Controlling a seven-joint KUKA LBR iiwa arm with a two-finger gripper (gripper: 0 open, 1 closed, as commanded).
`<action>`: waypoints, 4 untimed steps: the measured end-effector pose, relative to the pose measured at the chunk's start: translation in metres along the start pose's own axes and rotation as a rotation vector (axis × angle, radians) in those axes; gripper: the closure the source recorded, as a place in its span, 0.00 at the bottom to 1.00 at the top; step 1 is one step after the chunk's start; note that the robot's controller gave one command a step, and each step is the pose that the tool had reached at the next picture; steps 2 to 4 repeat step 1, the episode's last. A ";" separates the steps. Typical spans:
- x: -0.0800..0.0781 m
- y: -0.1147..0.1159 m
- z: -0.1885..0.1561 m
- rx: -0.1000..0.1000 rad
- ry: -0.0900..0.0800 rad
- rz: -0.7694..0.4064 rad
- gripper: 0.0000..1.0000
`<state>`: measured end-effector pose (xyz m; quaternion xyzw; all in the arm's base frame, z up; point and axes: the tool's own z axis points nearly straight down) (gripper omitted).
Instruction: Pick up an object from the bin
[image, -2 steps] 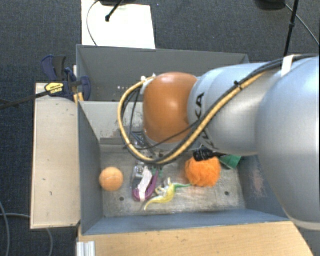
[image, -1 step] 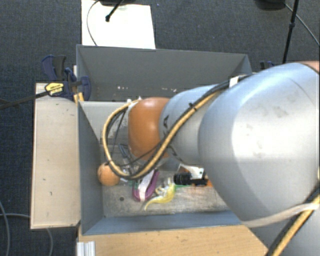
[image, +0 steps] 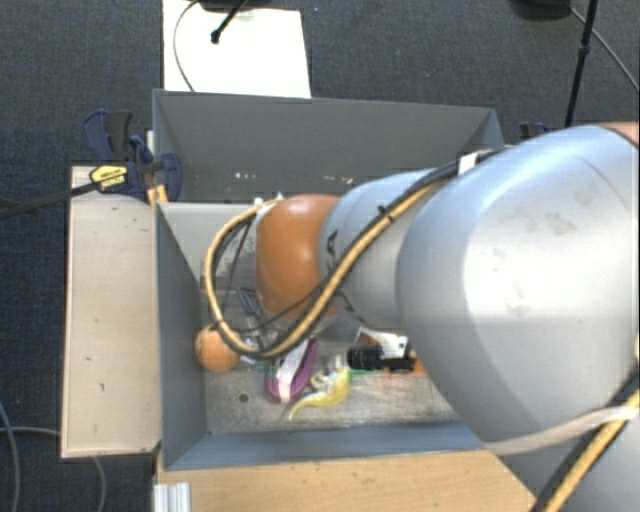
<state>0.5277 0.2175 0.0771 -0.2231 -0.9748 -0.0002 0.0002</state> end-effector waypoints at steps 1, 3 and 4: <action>-0.018 0.027 -0.123 -0.001 -0.002 -0.124 1.00; -0.018 0.027 -0.123 -0.001 -0.002 -0.124 1.00; -0.018 0.027 -0.123 -0.001 -0.002 -0.124 1.00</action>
Offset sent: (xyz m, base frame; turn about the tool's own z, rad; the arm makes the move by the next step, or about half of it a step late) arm 0.0000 0.0000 0.0000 0.0000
